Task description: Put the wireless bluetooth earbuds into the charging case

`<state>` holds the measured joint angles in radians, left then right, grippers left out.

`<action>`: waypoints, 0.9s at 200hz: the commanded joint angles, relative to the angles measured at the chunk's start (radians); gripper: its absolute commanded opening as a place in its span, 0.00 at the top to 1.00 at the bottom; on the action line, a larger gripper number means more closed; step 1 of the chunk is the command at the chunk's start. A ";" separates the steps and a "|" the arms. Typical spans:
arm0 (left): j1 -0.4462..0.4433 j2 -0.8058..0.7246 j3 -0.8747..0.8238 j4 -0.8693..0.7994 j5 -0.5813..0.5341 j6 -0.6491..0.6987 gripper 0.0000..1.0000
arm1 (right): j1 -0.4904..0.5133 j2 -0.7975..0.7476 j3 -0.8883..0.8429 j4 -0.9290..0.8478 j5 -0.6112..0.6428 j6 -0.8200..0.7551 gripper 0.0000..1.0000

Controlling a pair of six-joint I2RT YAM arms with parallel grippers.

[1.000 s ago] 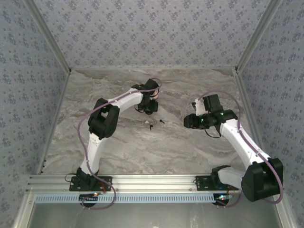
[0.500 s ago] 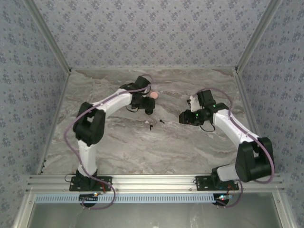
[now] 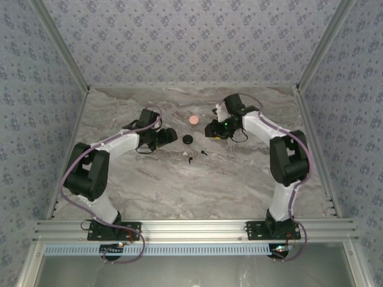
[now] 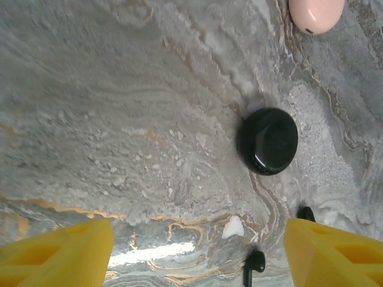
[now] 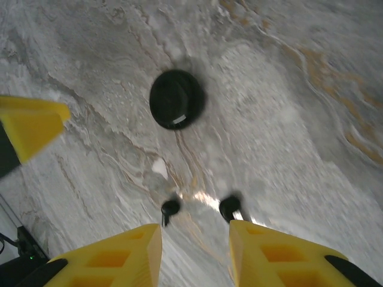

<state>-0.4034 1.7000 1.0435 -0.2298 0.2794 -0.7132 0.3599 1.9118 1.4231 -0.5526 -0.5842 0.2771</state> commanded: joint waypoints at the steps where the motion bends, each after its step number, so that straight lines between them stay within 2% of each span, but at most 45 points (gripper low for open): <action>1: 0.011 0.007 -0.037 0.170 0.088 -0.091 0.26 | 0.027 0.081 0.095 -0.042 -0.044 0.012 0.65; 48: 0.008 0.095 -0.035 0.253 0.136 -0.152 0.37 | 0.045 0.222 0.207 -0.039 -0.057 0.074 0.70; 81: 0.001 0.132 -0.017 0.259 0.143 -0.154 0.41 | 0.047 0.284 0.258 -0.033 -0.074 0.103 0.72; 180: -0.020 0.241 0.054 0.276 0.178 -0.161 0.52 | 0.050 0.370 0.300 -0.008 -0.108 0.149 0.75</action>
<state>-0.4156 1.9083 1.0603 0.0315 0.4320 -0.8658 0.4046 2.2555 1.6989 -0.5568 -0.6640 0.4030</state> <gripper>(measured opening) 0.494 0.258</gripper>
